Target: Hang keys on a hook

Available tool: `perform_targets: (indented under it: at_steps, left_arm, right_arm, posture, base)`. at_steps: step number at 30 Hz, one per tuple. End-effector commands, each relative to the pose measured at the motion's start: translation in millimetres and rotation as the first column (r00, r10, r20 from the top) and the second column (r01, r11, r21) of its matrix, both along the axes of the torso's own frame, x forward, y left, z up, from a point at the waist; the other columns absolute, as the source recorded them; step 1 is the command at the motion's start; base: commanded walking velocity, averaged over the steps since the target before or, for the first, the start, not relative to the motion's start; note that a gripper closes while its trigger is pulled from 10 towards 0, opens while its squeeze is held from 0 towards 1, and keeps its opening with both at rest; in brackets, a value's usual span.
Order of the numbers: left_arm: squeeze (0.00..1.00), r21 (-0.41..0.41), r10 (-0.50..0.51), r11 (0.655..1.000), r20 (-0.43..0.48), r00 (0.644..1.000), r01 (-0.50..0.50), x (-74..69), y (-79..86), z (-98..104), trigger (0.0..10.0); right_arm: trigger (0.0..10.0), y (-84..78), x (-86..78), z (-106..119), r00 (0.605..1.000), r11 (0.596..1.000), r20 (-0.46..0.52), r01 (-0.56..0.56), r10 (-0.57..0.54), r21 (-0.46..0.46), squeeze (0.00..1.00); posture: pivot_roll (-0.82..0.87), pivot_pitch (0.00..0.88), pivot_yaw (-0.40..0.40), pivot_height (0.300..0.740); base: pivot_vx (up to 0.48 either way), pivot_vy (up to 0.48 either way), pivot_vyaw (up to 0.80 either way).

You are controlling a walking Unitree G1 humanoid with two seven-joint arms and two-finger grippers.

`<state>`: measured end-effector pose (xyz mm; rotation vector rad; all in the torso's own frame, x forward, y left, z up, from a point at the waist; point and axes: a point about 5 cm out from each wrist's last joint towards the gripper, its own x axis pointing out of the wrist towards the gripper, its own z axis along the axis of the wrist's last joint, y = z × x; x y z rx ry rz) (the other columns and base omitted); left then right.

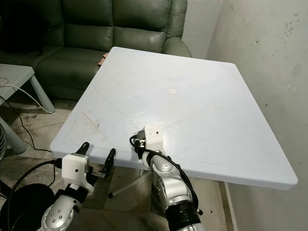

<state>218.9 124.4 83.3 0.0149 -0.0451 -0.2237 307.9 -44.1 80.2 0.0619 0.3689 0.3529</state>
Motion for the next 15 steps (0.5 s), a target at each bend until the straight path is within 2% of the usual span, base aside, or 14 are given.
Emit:
perform_targets:
  at_steps: [1, 7, 15]
  left_arm:
    - [0.00, 0.005, -0.003, 1.000, 0.011, 1.000, 0.003, 1.0, -1.1, 3, 10.0]
    - [0.00, 0.003, 0.001, 1.000, 0.010, 1.000, -0.001, 0.1, -1.9, 3, 10.0]
    - [0.00, -0.002, 0.009, 1.000, -0.002, 1.000, -0.009, -6.3, -2.0, 2, 10.0]
  right_arm:
    - [10.0, 8.5, 3.2, 6, 1.000, 1.000, 0.016, -0.011, 0.011, 0.005, 0.00]
    - [10.0, 19.2, 7.3, 12, 0.999, 1.000, 0.043, -0.008, 0.007, 0.014, 0.00]
    - [10.0, 20.3, 9.7, 15, 0.998, 1.000, 0.056, 0.005, -0.005, 0.016, 0.00]
  posture:
    - [0.01, 0.000, -0.082, 0.740]
    - [0.01, 0.000, -0.084, 0.740]
    - [0.02, 0.017, -0.089, 0.740]
  base:
    - [0.000, 0.000, 0.00]
    - [0.000, 0.000, 0.00]
    - [0.000, 0.000, 0.00]
